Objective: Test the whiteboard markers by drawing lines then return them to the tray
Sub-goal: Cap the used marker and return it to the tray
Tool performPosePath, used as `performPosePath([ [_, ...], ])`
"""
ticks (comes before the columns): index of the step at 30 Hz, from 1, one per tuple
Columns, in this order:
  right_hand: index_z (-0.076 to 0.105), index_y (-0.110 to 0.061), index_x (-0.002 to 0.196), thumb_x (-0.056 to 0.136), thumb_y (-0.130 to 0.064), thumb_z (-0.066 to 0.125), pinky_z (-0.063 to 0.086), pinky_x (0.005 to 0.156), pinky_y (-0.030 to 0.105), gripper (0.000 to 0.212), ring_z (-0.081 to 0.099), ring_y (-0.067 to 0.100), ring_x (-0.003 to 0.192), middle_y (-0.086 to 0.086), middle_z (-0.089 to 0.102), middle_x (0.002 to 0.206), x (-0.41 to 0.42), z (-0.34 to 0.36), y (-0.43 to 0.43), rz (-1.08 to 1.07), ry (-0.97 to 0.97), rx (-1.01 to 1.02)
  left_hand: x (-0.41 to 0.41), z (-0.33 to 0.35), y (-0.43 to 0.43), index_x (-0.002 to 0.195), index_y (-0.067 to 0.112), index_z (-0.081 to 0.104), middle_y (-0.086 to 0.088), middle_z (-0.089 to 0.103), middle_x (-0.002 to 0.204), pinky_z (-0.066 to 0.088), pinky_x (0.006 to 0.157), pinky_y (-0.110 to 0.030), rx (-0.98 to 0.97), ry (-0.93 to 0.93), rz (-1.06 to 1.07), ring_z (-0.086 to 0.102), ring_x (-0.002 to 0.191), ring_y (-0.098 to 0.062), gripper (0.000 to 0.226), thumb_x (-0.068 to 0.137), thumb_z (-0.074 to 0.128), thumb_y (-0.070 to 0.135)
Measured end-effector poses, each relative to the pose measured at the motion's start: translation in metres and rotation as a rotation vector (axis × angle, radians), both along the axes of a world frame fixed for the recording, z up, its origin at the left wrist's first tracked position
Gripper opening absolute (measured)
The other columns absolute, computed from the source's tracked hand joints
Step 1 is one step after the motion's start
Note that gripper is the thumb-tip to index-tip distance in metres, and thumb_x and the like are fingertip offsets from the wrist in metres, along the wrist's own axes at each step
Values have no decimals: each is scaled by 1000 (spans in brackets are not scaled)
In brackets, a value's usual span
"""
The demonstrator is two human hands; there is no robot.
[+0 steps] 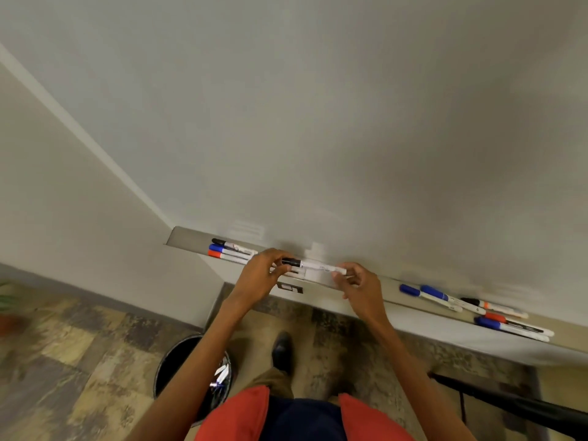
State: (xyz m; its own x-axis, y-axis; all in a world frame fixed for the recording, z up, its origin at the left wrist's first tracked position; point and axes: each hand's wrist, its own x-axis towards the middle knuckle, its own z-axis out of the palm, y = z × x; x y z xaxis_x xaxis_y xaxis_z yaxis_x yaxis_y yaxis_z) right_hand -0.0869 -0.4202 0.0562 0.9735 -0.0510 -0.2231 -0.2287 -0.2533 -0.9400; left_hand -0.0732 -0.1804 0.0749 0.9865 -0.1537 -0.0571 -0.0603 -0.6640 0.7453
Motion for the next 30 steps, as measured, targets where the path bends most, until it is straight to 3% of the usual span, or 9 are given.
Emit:
performPosePath([
  [2,69,-23,104,91,-19,70,56,69,28,13,66,10,79,-6,71,91,10,-25,18,-3,-16,-68,14,-10,12,119,20,65,1,69,108,53,76,-13,31,9,42,67,90,-14,24,95,64,20],
  [4,71,-18,107,92,-15,69,52,72,21,16,65,8,81,-3,72,93,18,-46,36,1,-11,-113,25,-21,23,116,16,61,-2,69,104,49,64,-5,47,31,96,68,85,-15,20,96,63,15],
  [8,70,-14,109,94,-10,66,50,77,19,17,67,14,85,2,72,96,29,-70,68,-8,33,-143,39,-45,39,106,11,62,-5,68,96,47,62,-3,73,31,134,67,80,-13,11,98,57,6],
  [10,70,-18,108,95,-12,64,56,81,29,16,68,16,86,0,72,95,34,-82,79,-18,32,-158,42,-58,47,110,9,61,-8,68,98,49,67,-5,88,17,136,64,82,-12,14,98,54,5],
  [12,69,-23,107,95,-16,64,58,81,39,15,67,18,82,0,72,90,39,-96,86,-36,21,-210,45,-72,56,116,11,60,-10,69,104,55,84,-21,149,-6,128,63,90,-18,21,98,53,5],
  [14,69,-25,109,95,-20,63,57,81,44,16,65,20,82,1,70,88,43,-110,88,-50,37,-269,46,-83,63,121,14,60,-10,68,114,47,101,-37,194,-8,126,62,106,-25,28,95,55,5],
  [17,68,-25,113,97,-21,61,56,84,45,18,64,23,89,3,69,94,46,-120,86,-57,8,-326,42,-93,71,127,11,60,-12,62,129,34,112,-43,231,-22,108,54,124,-30,38,91,61,0],
  [26,71,-18,115,97,-10,57,52,88,49,24,60,36,105,9,72,109,44,-107,92,14,-117,-518,26,-115,84,147,14,44,-14,31,157,33,117,-49,233,23,53,29,146,-31,48,100,52,8],
  [30,71,-16,117,98,-9,52,52,88,46,27,59,36,106,10,71,113,44,-105,96,46,-171,-548,22,-116,80,154,15,29,-12,18,163,20,122,-49,199,37,47,10,152,-27,53,103,43,9],
])
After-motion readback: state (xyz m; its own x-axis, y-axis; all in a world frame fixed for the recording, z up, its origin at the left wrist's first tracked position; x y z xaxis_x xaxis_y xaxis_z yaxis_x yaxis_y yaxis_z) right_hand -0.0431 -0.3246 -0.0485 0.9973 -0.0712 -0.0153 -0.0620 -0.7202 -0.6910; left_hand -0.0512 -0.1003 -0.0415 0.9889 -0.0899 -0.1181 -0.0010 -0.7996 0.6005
